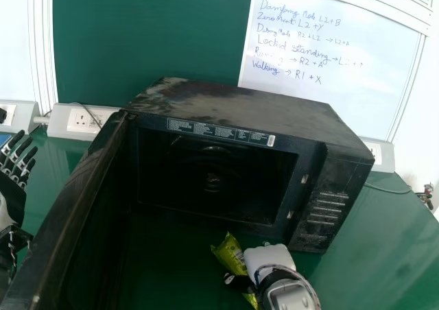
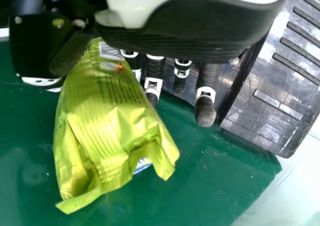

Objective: Put biscuit inside oven

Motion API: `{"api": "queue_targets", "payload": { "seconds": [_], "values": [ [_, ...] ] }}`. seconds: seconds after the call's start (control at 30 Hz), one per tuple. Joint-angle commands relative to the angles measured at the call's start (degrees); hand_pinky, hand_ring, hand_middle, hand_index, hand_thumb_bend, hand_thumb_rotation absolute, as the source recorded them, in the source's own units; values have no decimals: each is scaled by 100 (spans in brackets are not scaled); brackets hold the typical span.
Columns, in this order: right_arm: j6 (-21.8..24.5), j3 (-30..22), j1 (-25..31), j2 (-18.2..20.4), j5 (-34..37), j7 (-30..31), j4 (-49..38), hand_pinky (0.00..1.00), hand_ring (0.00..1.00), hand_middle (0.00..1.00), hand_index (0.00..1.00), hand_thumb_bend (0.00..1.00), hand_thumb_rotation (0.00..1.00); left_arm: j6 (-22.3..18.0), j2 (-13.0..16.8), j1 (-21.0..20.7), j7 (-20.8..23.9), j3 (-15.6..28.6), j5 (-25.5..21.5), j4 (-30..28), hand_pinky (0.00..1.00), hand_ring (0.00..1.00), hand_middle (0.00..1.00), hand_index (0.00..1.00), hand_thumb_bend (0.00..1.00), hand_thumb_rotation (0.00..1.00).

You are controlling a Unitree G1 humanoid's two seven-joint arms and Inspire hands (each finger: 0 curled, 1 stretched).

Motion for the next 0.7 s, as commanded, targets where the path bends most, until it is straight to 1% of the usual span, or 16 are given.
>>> {"api": "queue_targets", "payload": {
  "seconds": [0.0,0.17,0.3,0.4,0.53,0.6,0.67],
  "values": [
    [-35,28,155,44,264,189,10,11,19,47,71,57,0,17,18,-84,20,-56,-53,-60,96,86,81,80,17,98],
    [-28,-30,146,40,388,131,-131,11,18,47,71,57,0,27,21,-87,9,-68,-45,-58,96,86,80,78,17,98],
    [-31,-89,102,21,509,118,-205,12,20,47,71,57,0,18,20,-102,9,-78,-17,-29,95,85,80,78,17,100],
    [-16,-141,85,24,601,62,-298,15,23,47,70,57,0,25,22,-108,5,-80,-25,-24,96,86,80,78,17,100],
    [40,-196,54,61,650,61,-414,17,24,47,69,57,0,15,22,-85,-7,-98,-2,-57,97,87,81,79,17,100],
    [40,-201,18,68,629,98,-437,17,25,47,69,57,0,39,11,-87,40,-94,-22,-80,96,87,81,78,17,97],
    [39,-215,-5,78,631,117,-449,18,26,47,69,57,0,51,12,-83,71,-97,-16,-97,95,86,80,78,17,98]
  ]
}}
